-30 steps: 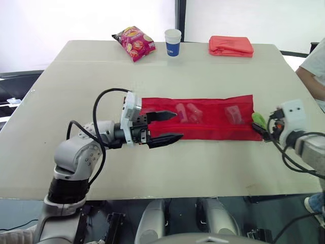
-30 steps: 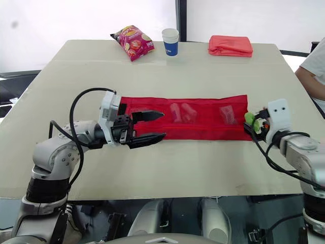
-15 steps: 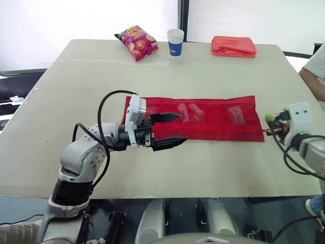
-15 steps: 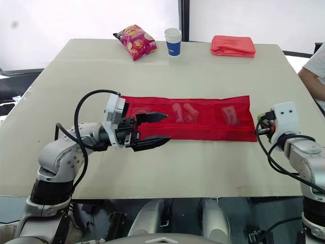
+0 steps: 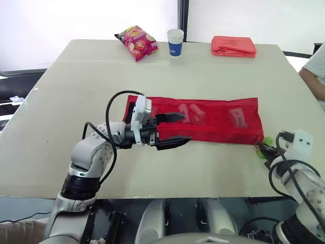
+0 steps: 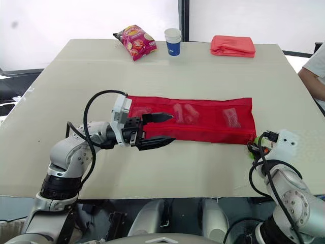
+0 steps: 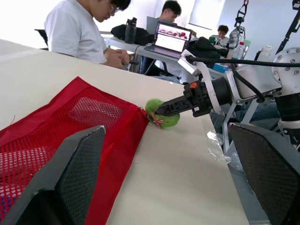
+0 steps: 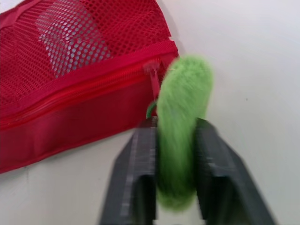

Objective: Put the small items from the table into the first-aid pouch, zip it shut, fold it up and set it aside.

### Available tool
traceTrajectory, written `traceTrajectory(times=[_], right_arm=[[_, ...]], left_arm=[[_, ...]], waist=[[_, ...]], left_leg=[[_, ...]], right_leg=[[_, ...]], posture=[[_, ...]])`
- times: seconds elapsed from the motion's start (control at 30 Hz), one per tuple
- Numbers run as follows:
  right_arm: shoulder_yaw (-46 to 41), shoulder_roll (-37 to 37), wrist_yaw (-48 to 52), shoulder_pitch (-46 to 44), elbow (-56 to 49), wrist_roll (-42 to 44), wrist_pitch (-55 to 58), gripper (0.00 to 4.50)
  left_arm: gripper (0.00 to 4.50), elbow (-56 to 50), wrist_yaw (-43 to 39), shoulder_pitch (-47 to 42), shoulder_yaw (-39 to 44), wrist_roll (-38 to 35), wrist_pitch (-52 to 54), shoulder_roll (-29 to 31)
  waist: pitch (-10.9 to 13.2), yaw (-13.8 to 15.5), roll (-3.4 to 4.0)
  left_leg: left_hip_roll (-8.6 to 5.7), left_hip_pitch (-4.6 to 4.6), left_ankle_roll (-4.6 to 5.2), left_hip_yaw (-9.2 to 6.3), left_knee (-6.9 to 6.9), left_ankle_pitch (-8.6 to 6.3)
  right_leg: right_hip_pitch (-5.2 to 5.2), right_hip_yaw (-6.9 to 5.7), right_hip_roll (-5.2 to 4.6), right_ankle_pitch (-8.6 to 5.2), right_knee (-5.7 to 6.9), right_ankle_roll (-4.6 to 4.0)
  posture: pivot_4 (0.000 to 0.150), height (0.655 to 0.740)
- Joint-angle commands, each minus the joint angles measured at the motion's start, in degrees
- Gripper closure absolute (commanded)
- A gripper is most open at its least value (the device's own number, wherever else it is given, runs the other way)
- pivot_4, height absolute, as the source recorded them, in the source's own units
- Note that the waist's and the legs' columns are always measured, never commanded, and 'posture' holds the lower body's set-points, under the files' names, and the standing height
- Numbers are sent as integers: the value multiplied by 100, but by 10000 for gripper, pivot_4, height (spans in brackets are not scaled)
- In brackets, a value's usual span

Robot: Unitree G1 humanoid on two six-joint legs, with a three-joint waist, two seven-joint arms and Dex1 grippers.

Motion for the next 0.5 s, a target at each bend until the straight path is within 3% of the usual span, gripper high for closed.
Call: traceTrajectory(times=[0.03, 0.13, 0.23, 0.33, 0.5], right_arm=[[-512, -1075, 972, 479, -486, 1150, 37, 18589], [-1084, -2345, 1826, 645, -355, 2096, 37, 18589], [-1289, -3280, 1934, 132, 446, 2356, 37, 18589], [-534, -3837, 1905, -482, 1561, 2038, 0, 18589], [641, -4119, 1914, -1067, 2966, 1626, -356, 18589]], left_arm=[[0, 4, -109, -121, 40, 25, -110, 33], [0, 5, -129, -134, 44, 4, -89, 31], [0, -42, -171, -133, 33, -36, -60, 25], [0, -109, -170, -158, 42, -130, 16, -9], [0, -259, -101, -139, 103, -253, 137, -6]], waist=[[5, 3, 8], [6, -31, 10], [6, -102, 9], [5, -131, 8], [6, -129, 8]], left_leg=[[-2, -2, 0, 0, 0, 0], [-7, 1, 4, 6, 0, -2], [2, 12, 3, 6, -2, -2], [4, 11, 3, -1, -7, -1], [-2, 5, 4, -1, -16, -1]], right_leg=[[0, -1, -4, -1, -3, 2], [8, -2, -16, -2, -15, 8], [10, -3, -7, -3, -15, 9], [6, -6, 1, -3, -14, 7], [4, -3, 2, 6, -17, -13]], posture=[[1500, 7400], [1500, 7400], [1500, 7400], [1500, 7400], [1500, 7400]])
